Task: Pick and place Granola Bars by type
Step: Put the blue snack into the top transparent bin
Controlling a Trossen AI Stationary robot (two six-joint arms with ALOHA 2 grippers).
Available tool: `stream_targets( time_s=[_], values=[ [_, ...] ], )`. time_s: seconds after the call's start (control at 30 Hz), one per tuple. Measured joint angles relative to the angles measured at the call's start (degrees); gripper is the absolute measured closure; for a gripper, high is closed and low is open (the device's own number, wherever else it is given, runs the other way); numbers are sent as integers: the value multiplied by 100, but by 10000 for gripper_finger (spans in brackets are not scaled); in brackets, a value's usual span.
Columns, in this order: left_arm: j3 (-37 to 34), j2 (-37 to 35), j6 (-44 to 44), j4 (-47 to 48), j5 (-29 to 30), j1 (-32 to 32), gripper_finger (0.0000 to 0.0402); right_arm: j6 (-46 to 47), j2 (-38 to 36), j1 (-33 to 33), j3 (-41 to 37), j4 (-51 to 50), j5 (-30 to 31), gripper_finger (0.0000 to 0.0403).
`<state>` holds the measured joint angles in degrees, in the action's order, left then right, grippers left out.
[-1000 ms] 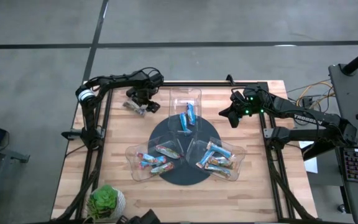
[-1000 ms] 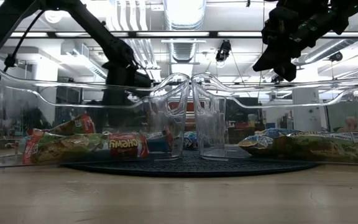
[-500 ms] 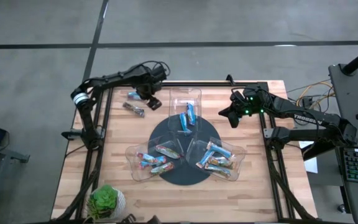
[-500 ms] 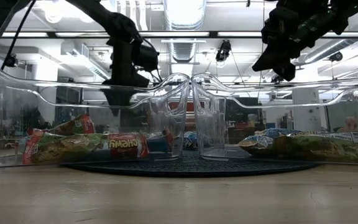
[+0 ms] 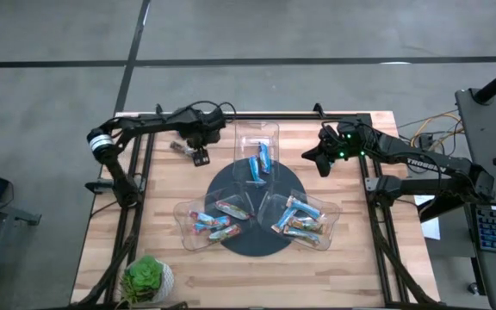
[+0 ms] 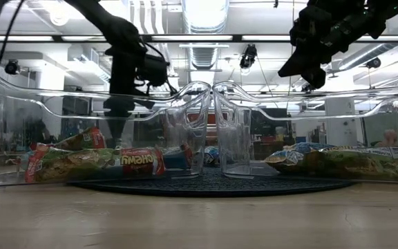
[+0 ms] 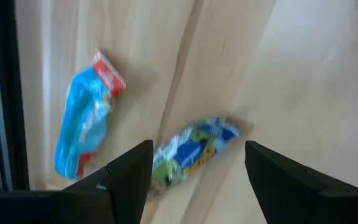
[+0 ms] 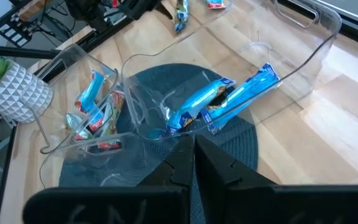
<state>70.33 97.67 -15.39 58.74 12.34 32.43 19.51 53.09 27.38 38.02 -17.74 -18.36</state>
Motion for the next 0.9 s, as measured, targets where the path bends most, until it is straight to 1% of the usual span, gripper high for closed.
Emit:
stream_targets(
  time_s=[0.13, 0.27, 0.37, 0.53, 0.67, 0.77, 0.9],
  values=[
    [-650, -550, -206, -767, -23, -27, 173, 24, 1, -2, -11, 2, -12, 394],
    [-1100, -1021, -515, -806, 99, -1, 176, 40, 30, -15, -17, 4, -12, 394],
    [-1358, -1233, -834, -920, 113, 63, 177, 44, 59, -13, -17, 13, -12, 394],
    [-1705, -1175, -1306, -954, 102, 294, 177, 129, 76, -13, -20, 38, -12, 394],
    [-1715, -1050, -1324, -1070, 106, 441, 177, 251, 75, -13, -20, 53, -11, 394],
    [-1708, -1018, -1482, -1446, 17, 522, 177, 282, 76, -13, -20, 57, -10, 394],
    [-1708, -878, -1693, -1450, -79, 604, 177, 306, 74, -13, -20, 57, -11, 394]
  ],
)
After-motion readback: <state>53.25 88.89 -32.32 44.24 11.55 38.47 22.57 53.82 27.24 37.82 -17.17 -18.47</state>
